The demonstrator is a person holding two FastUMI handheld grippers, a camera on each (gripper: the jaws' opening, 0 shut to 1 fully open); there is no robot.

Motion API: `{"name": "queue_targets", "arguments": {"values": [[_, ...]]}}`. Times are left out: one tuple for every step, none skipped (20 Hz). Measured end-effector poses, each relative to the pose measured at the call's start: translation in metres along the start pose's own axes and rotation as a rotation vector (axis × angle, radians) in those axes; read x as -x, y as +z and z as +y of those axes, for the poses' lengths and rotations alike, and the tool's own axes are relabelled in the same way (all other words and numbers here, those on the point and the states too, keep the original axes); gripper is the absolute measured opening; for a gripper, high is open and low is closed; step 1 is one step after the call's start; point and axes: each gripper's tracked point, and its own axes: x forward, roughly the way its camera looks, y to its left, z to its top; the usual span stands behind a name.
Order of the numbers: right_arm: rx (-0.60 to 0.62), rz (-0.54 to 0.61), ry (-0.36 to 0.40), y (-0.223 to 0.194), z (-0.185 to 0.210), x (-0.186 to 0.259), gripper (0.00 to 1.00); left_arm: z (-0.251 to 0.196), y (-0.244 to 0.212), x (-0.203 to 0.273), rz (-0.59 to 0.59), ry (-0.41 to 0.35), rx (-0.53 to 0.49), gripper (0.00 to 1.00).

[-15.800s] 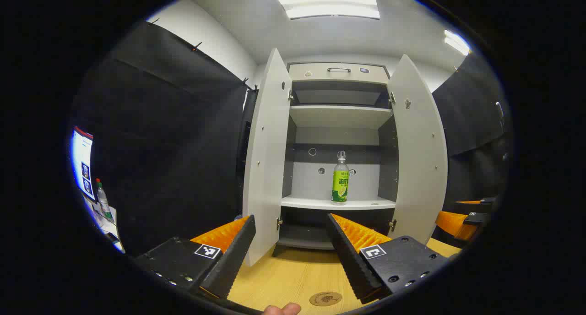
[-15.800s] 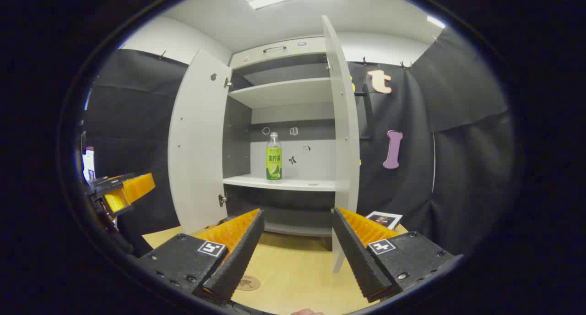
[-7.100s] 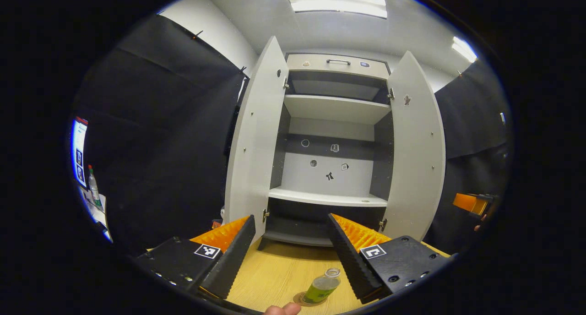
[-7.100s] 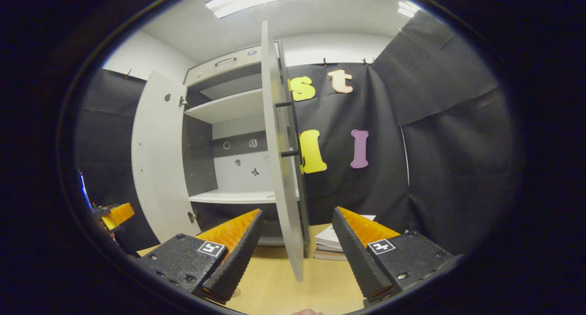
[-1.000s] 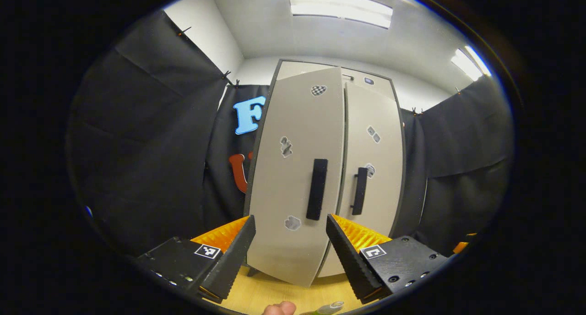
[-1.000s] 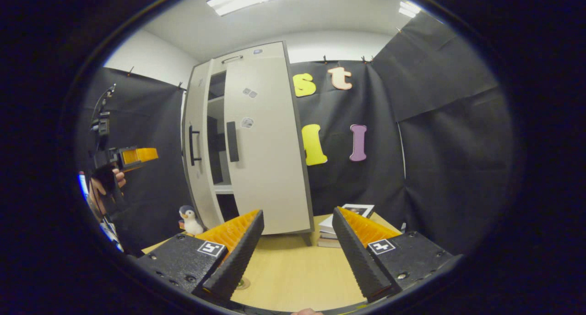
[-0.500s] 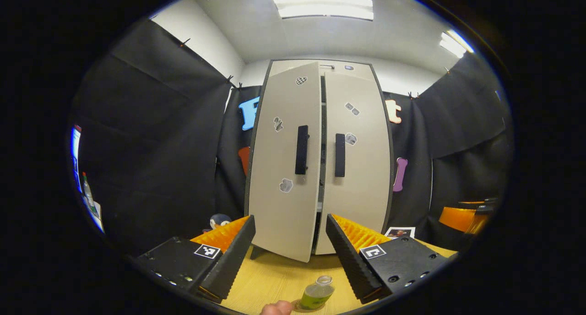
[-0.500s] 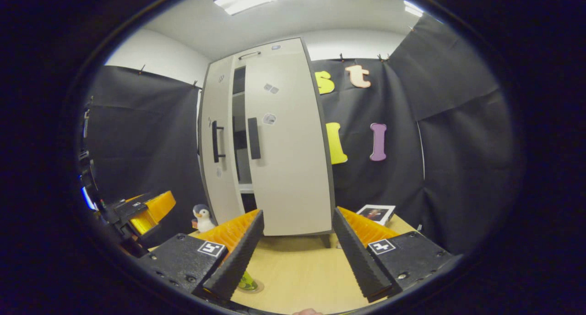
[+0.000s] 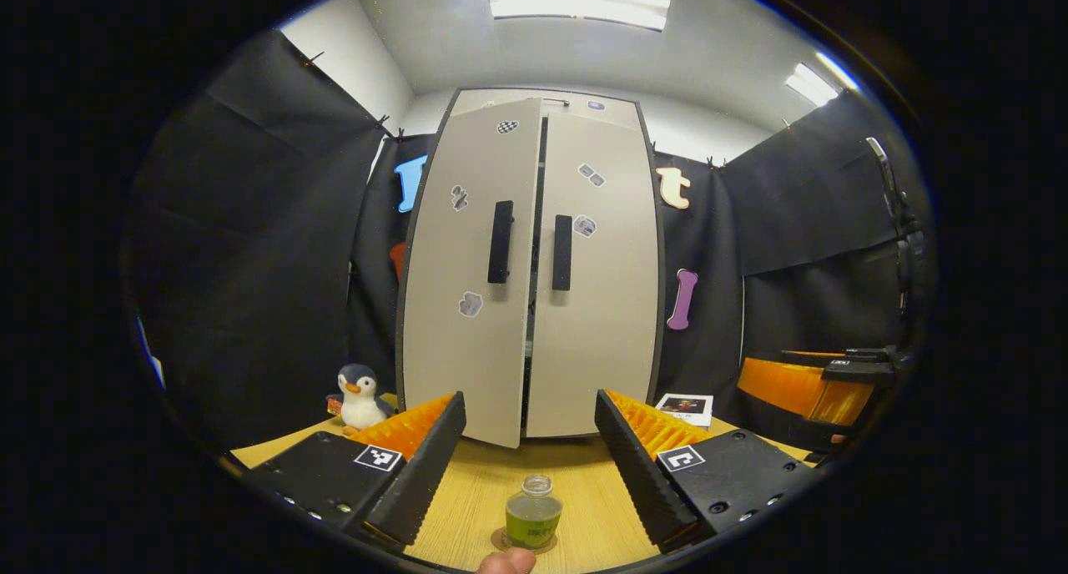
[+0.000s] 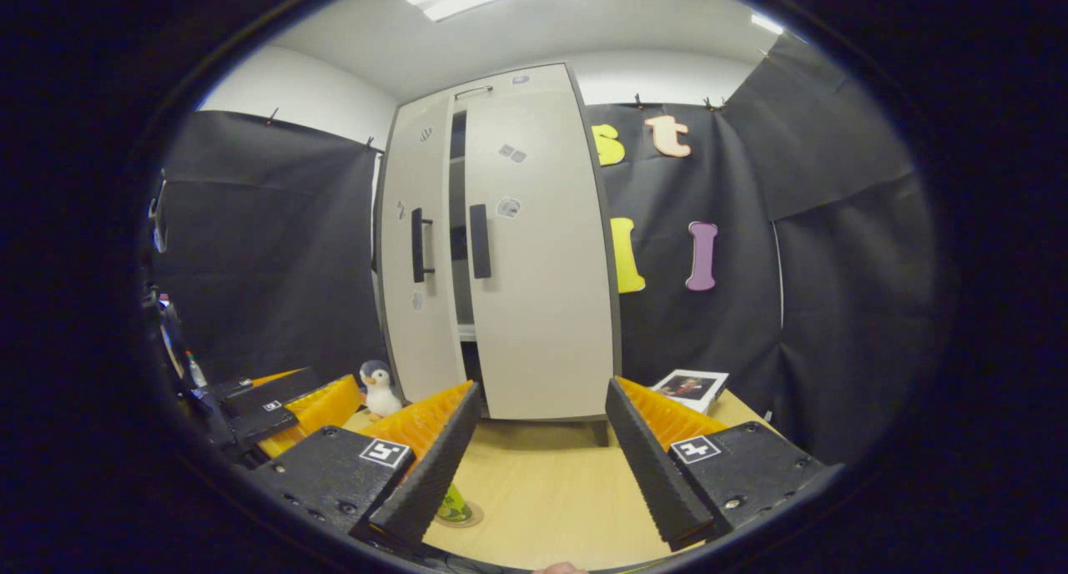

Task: Grasp the bottle in the cabinet with the left hand and place it on the coaster, then close the right door with the right hand and the left door with the left hand.

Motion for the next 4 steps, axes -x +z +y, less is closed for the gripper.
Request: {"name": "queue_targets", "arguments": {"values": [[-0.007, 0.0, 0.0, -0.0003, -0.0009, -0.0002, 0.94, 0.0013, 0.0011, -0.0015, -0.002, 0.0, 0.0, 0.95], [-0.008, -0.003, -0.003, 0.0002, -0.0018, -0.0001, 0.94, 0.0027, 0.0006, -0.0029, 0.0, 0.0, 0.001, 0.95], [-0.008, -0.004, -0.008, 0.0, -0.0036, -0.0004, 0.94, 0.0046, 0.0008, -0.0034, 0.0, 0.004, 0.001, 0.95], [-0.011, 0.006, -0.012, -0.0037, -0.0054, -0.0015, 0.94, 0.0072, 0.0012, -0.0033, -0.001, 0.012, 0.001, 0.99]]}}
